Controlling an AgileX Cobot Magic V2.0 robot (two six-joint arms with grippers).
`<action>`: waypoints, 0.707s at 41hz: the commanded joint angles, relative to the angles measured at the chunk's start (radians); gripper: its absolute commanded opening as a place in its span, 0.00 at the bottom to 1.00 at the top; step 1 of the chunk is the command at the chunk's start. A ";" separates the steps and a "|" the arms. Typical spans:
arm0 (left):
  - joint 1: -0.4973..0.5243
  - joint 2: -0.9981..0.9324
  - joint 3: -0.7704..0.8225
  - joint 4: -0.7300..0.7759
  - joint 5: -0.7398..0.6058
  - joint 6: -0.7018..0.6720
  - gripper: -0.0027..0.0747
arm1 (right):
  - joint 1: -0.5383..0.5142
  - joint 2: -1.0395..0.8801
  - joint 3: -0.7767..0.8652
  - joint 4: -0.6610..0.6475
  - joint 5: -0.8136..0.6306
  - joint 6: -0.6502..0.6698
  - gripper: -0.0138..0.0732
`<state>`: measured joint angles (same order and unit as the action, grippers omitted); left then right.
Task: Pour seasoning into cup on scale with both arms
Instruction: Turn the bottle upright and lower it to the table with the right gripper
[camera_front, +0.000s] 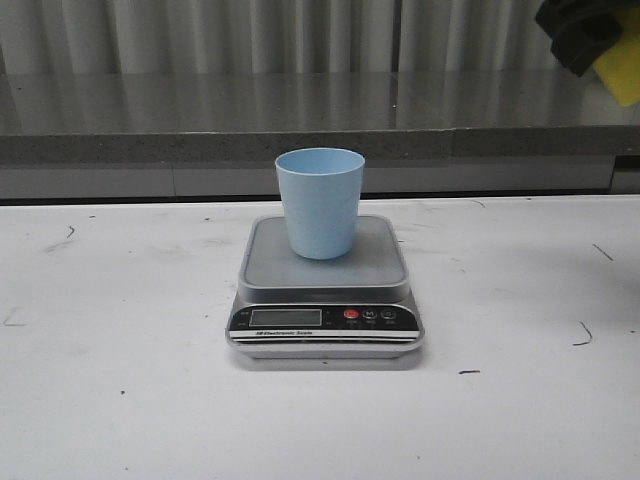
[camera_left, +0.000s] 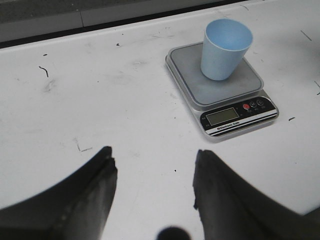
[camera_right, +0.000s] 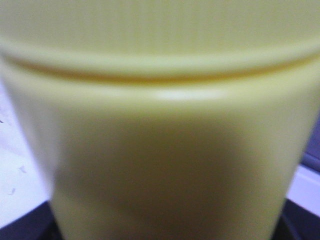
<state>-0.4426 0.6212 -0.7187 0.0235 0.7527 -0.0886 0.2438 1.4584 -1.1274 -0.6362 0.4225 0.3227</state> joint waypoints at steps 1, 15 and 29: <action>0.003 0.001 -0.028 -0.004 -0.067 -0.008 0.49 | -0.047 -0.122 0.095 0.035 -0.265 0.009 0.52; 0.003 0.001 -0.028 -0.004 -0.067 -0.008 0.49 | -0.228 -0.119 0.469 0.052 -1.040 -0.003 0.52; 0.003 0.001 -0.028 -0.004 -0.067 -0.008 0.49 | -0.267 0.125 0.493 0.167 -1.414 -0.129 0.52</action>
<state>-0.4426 0.6212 -0.7187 0.0235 0.7527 -0.0886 -0.0158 1.5674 -0.6103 -0.5361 -0.7765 0.2294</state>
